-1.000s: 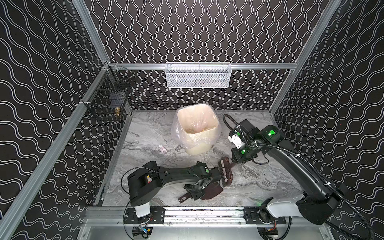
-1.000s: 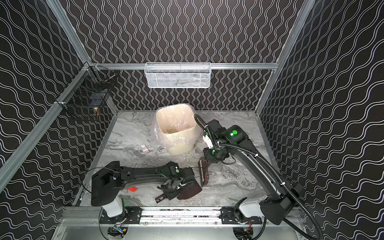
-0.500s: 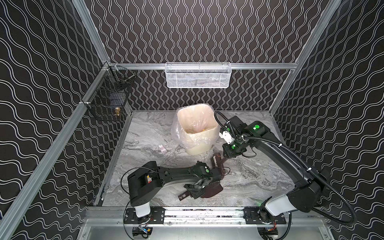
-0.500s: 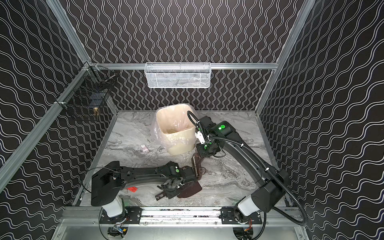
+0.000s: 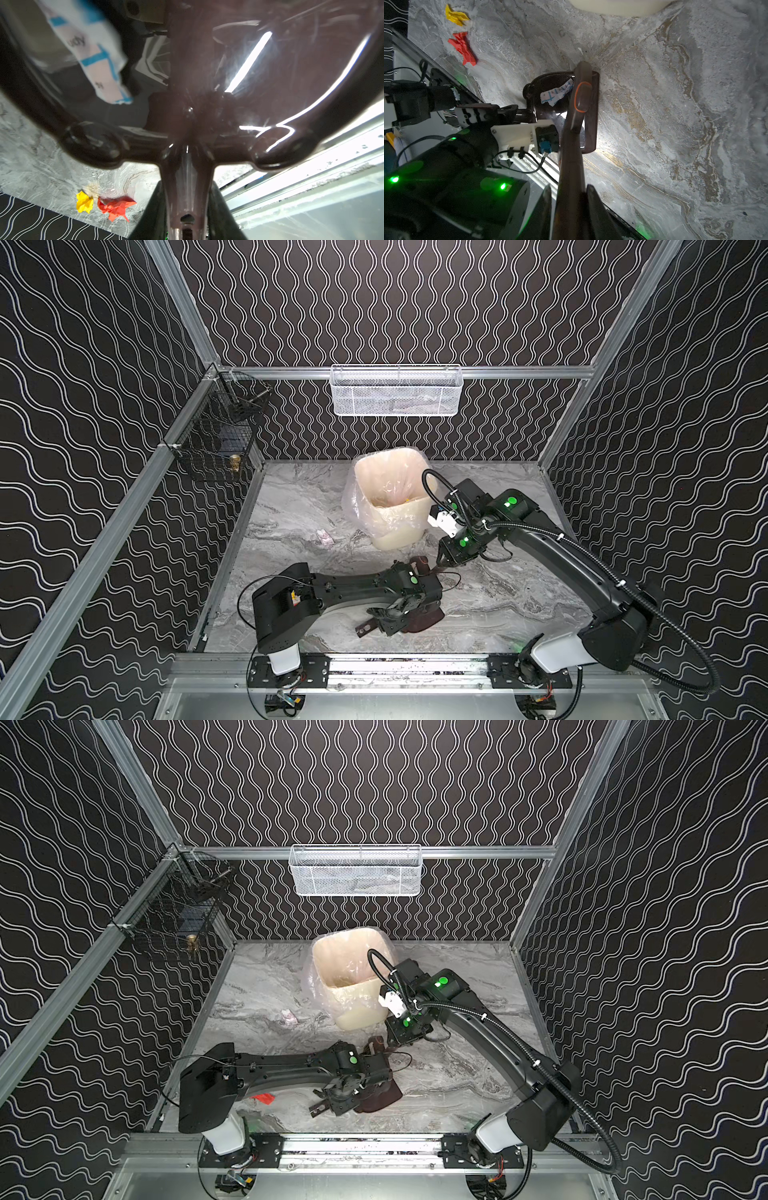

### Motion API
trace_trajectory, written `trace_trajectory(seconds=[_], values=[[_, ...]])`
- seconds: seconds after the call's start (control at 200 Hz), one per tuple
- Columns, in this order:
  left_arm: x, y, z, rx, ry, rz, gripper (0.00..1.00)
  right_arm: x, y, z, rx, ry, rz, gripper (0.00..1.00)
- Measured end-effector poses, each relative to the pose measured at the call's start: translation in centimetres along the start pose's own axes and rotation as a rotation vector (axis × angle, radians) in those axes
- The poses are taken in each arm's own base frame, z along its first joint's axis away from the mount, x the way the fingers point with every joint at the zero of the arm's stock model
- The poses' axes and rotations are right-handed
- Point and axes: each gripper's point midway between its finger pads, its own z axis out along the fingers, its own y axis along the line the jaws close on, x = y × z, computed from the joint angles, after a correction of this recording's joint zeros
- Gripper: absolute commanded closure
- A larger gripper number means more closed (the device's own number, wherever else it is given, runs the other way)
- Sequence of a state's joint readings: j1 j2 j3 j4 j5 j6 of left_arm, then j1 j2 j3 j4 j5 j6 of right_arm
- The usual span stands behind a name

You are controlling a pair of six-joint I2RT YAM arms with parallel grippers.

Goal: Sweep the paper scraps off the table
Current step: 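Sweep the printed scrap into the dustpan with the right gripper's brush, then lift the dustpan toward the bin with the left while the right draws back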

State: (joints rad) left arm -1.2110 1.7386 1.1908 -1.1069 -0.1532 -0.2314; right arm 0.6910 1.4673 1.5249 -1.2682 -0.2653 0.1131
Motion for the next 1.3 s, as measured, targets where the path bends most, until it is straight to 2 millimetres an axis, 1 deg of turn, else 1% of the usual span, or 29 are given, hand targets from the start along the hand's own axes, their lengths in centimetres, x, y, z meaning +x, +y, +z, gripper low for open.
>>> trace_trajectory(seconds=[0.12, 0.215, 0.405, 0.591, 0.706, 0.771, 0.981, 1.131, 1.296], values=[[0.0, 0.2, -0.3, -0.005, -0.010, -0.012, 1.00, 0.6, 0.1, -0.9, 0.003, -0.009, 0.006, 1.00], [-0.2, 0.3, -0.7, -0.008, -0.034, -0.031, 1.00, 0.9, -0.3, -1.8, 0.018, -0.010, 0.024, 1.00], [0.0, 0.8, -2.0, -0.011, -0.081, -0.067, 1.00, 0.4, -2.0, -5.1, 0.044, -0.107, 0.097, 1.00], [1.4, 1.6, -4.0, -0.011, -0.119, -0.101, 1.00, 0.2, -4.0, -8.6, 0.047, -0.227, 0.179, 1.00], [2.3, 2.0, -5.4, -0.016, -0.139, -0.112, 1.00, 0.2, -4.9, -10.3, 0.046, -0.289, 0.215, 1.00], [2.7, 2.1, -6.5, -0.016, -0.153, -0.116, 1.00, 0.0, -5.8, -11.2, 0.062, -0.321, 0.239, 1.00], [4.0, 3.0, -10.4, -0.025, -0.214, -0.154, 1.00, 0.3, -8.0, -12.5, 0.077, -0.384, 0.297, 1.00], [5.1, 3.7, -13.1, -0.019, -0.248, -0.196, 1.00, 0.8, -9.2, -12.3, 0.068, -0.392, 0.332, 1.00], [6.1, 4.1, -16.1, -0.004, -0.275, -0.251, 1.00, 0.7, -9.8, -12.0, 0.049, -0.402, 0.347, 1.00]])
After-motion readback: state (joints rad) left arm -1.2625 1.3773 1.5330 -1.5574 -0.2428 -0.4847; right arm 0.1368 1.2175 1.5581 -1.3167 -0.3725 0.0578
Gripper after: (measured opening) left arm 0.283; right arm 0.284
